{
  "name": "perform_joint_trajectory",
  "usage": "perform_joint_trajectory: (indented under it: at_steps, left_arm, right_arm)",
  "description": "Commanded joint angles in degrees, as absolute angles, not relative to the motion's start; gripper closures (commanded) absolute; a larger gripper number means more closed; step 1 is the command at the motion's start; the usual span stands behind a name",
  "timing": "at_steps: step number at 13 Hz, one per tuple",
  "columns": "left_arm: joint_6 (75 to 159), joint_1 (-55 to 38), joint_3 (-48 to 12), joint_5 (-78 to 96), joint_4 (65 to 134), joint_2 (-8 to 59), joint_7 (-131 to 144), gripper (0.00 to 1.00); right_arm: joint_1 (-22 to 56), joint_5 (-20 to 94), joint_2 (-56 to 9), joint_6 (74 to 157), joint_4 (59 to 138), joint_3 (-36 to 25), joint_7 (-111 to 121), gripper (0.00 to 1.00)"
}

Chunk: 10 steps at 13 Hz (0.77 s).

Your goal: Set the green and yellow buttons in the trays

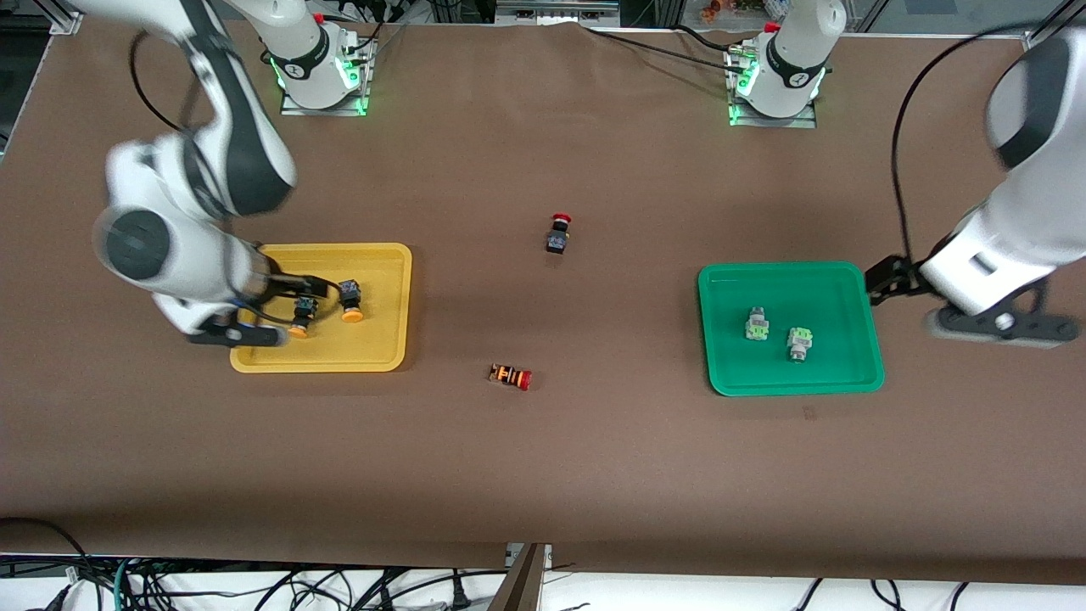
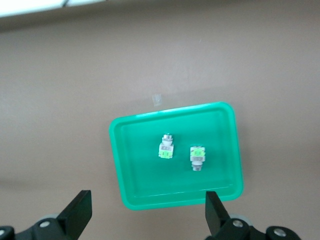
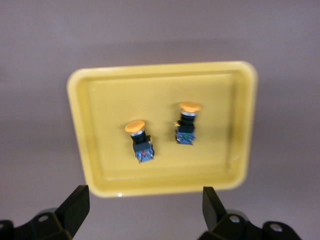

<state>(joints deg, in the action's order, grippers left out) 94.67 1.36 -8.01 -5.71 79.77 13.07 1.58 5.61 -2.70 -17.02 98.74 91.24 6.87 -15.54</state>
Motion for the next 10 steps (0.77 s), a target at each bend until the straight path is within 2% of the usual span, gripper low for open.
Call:
perform_joint_trajectory:
  at_steps: [1,4,6,8,10]
  left_arm:
    - [94.3,1.8,-6.4,-1.0,87.9,2.3,0.6,0.0]
    - [93.3,2.1,-5.0,-0.5,90.7,-0.6,1.6,0.0]
    - [92.1,2.1,-4.9,-0.3,94.1,-3.1,1.8,0.0]
    - [89.5,2.1,-4.9,-0.3,93.3,-2.6,1.3,0.0]
    - [89.2,2.1,-4.9,-0.8,93.2,-2.5,0.9,0.0]
  right_arm:
    - [4.9,-2.6,-13.8,87.0,82.3,7.6,-15.1,0.0]
    - [4.9,-2.5,-10.2,83.1,82.0,7.6,-14.7,0.0]
    - [4.8,-2.3,-7.6,82.7,80.6,5.0,-13.9,0.0]
    - [4.7,-2.3,-4.8,81.9,80.8,5.0,-13.4,0.0]
    - [4.7,-2.6,-4.7,79.9,80.8,5.3,-11.0,0.0]
